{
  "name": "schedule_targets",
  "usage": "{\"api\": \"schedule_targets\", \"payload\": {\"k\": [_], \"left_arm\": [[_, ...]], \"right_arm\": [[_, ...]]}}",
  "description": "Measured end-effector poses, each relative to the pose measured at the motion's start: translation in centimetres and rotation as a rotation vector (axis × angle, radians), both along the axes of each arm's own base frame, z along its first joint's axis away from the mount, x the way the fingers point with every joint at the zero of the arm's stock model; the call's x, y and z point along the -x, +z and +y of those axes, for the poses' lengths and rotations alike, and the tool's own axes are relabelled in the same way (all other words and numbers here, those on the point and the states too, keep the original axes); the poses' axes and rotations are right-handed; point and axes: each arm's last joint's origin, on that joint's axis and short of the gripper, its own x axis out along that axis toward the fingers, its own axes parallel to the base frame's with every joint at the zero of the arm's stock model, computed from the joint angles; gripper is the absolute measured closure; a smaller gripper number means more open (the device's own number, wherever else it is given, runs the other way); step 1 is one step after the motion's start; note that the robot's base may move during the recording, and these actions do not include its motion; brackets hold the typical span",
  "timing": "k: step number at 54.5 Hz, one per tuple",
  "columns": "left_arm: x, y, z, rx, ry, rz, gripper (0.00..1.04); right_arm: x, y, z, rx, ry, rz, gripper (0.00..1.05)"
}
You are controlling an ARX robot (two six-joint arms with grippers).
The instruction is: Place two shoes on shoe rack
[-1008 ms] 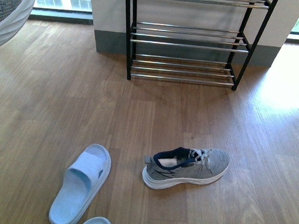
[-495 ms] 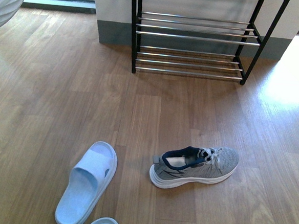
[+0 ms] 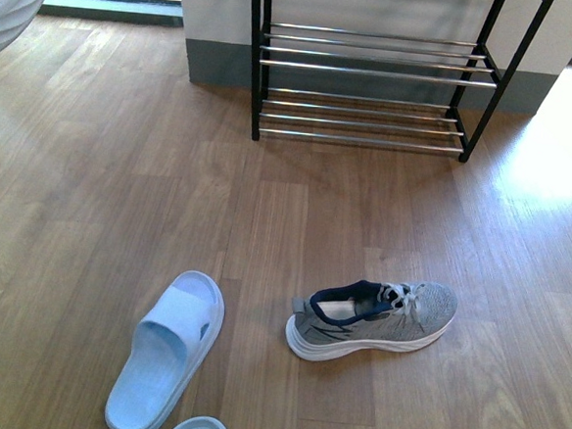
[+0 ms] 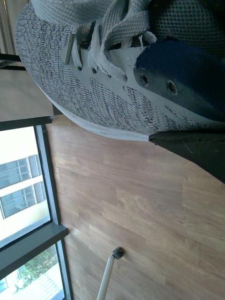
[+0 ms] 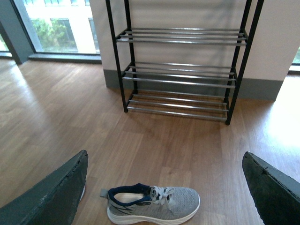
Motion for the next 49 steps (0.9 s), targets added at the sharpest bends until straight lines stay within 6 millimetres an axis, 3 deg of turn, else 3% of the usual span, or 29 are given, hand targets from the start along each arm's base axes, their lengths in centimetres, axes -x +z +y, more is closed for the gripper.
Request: {"api": "schedule_targets", "payload": {"k": [3, 6, 11, 13, 16, 20, 25, 34, 49], "left_arm": [[0.0, 0.0, 0.0, 0.0, 0.0, 0.0, 1.03], [0.0, 0.0, 0.0, 0.0, 0.001, 0.0, 1.03], [0.0, 0.0, 0.0, -0.001, 0.001, 0.0, 1.03], [0.0, 0.0, 0.0, 0.0, 0.001, 0.0, 1.03], [0.0, 0.0, 0.0, 0.0, 0.001, 0.0, 1.03], [0.0, 0.0, 0.0, 0.0, 0.001, 0.0, 1.03], [0.0, 0.0, 0.0, 0.0, 0.001, 0.0, 1.03], [0.0, 0.0, 0.0, 0.0, 0.001, 0.0, 1.03], [0.0, 0.0, 0.0, 0.0, 0.001, 0.0, 1.03]], "right_arm": [[-2.3, 1.3, -0.7, 0.015, -0.03, 0.001, 0.09], [-6.2, 2.6, -1.6, 0.033, -0.078, 0.002, 0.09], [-11.3, 1.7, -2.5, 0.03, -0.091, 0.102, 0.09], [-13.3, 0.2, -2.8, 0.024, -0.094, 0.183, 0.09], [-16.7, -3.8, -2.9, 0.02, -0.098, 0.355, 0.09], [-19.5, -8.0, -2.9, -0.003, -0.108, 0.524, 0.09], [-22.5, -11.6, -2.2, -0.048, -0.092, 0.649, 0.09], [-25.9, -15.2, 0.0, -0.116, -0.053, 0.75, 0.09], [-28.0, -21.2, 2.0, -0.088, -0.036, 0.892, 0.09]]}}
